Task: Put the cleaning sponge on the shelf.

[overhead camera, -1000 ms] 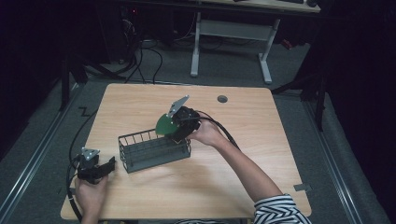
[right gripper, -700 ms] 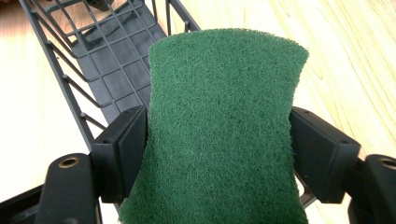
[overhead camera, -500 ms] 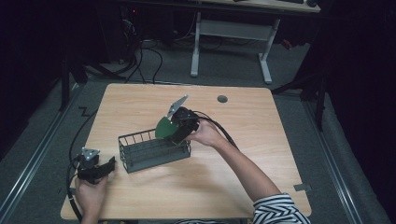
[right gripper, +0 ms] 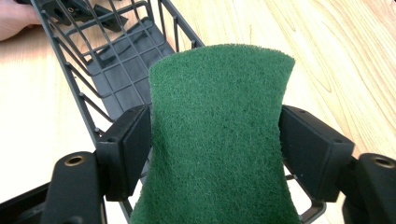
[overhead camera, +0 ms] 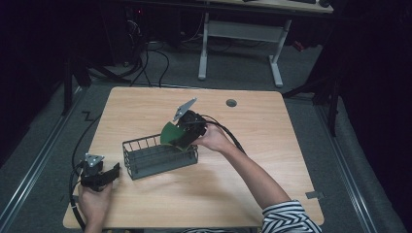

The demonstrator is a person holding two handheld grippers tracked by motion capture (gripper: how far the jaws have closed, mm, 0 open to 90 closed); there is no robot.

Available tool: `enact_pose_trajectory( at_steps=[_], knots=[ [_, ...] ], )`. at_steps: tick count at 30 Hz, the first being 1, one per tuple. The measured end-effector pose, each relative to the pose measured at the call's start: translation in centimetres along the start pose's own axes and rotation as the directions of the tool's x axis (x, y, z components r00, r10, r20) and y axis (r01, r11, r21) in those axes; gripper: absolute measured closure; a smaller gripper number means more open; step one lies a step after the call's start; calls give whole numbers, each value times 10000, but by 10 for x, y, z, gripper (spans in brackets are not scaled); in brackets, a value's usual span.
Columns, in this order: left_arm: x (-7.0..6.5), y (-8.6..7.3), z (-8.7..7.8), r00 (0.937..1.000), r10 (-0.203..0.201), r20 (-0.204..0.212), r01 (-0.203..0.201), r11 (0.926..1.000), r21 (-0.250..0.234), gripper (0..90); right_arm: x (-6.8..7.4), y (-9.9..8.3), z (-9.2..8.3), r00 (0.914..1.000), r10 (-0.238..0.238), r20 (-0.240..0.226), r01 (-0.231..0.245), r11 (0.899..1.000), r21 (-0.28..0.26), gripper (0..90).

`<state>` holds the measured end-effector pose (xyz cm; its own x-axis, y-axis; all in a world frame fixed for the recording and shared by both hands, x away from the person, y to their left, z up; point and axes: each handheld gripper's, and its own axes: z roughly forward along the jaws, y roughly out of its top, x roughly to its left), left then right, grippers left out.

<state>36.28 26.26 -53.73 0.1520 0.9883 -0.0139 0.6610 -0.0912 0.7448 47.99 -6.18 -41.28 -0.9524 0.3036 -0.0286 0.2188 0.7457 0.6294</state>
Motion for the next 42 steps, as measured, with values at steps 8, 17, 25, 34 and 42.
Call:
enact_pose_trajectory(
  at_steps=[8, 17, 25, 34, 42],
  knots=[
    [0, 0, 0, 10000, -10, -2, 10, 10000, -14, 358, 1, 3, -6, 10000, 29, 56, -28, 9997, -255, 388],
    [0, 0, 0, 10000, -13, 6, 13, 10000, -22, 360, 9, 9, -8, 9975, -552, 439, 573, 9972, -473, 476],
    [0, 0, 0, 10000, -10, 13, 10, 10000, -17, 360, 4, 15, -3, 9966, -593, 566, 616, 9973, -406, 466],
    [0, 0, 0, 10000, -10, 14, 10, 10000, -28, 362, 8, 12, 6, 9975, -692, -115, 697, 9965, 472, 386],
    [0, 0, 0, 10000, -12, 21, 12, 10000, -25, 362, 14, 14, 10, 9970, -779, 0, 778, 9968, 203, 423]
  ],
)
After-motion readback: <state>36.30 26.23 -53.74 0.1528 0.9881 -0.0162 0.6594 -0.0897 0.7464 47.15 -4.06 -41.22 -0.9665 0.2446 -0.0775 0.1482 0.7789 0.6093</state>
